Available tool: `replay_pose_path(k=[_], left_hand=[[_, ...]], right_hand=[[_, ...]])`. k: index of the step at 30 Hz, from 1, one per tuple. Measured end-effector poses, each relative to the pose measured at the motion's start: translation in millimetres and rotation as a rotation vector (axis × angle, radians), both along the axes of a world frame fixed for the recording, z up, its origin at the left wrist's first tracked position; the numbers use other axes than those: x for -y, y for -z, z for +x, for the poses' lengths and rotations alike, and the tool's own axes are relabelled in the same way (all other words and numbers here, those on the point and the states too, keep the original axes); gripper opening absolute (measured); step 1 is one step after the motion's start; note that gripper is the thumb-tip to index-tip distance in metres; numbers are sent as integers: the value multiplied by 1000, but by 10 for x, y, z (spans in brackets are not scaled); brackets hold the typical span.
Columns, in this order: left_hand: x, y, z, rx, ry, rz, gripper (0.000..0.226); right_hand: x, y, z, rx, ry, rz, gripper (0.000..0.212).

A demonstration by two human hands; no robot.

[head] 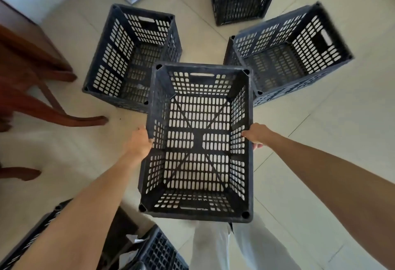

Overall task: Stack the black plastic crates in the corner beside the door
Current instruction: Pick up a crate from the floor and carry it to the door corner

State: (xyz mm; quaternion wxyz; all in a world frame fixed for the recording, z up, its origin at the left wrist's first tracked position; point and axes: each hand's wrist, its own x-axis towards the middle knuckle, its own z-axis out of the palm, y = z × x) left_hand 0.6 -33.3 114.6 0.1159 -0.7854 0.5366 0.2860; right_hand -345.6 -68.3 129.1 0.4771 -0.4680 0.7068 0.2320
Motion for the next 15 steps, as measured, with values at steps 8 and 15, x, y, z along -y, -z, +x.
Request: replay_pose_path(k=[8,15], left_hand=[[66,-1475,-173,75,139,-114,19],[86,-2559,-489,122,267,-195,27]], right_hand=[[-143,-1507,-263,-6,63,-119,38],[-420,-2382,-626,-15,117,-271,33]])
